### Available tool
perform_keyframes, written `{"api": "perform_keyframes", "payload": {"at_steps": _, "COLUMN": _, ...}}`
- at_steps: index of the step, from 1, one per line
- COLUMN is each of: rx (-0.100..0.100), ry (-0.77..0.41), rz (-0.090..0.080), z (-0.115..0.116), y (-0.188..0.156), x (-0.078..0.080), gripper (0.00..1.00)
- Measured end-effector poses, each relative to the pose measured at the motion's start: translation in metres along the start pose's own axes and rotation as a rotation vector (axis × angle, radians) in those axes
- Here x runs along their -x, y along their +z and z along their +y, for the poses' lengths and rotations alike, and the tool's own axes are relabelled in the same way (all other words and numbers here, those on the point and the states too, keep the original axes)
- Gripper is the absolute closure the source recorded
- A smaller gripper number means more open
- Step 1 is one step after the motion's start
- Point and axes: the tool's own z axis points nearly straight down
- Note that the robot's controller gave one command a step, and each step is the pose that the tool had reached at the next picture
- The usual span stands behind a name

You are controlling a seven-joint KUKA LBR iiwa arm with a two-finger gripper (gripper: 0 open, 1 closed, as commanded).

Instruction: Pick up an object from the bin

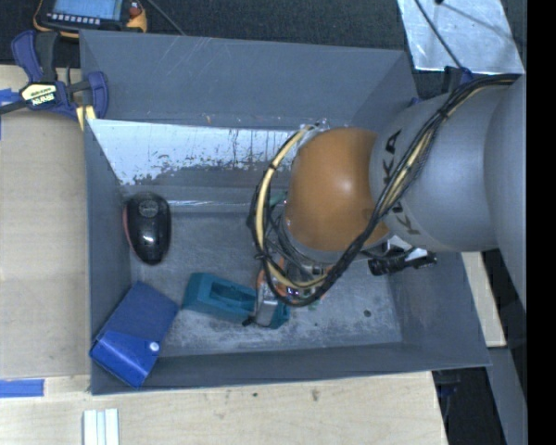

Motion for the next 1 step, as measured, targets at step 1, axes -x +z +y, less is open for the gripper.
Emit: {"api": "perform_keyframes", "payload": {"at_steps": 1, "rx": -0.001, "ry": -0.079, "rz": 0.004, "z": 0.0164, "y": 0.01, "x": 0.0062, "gripper": 0.0}}
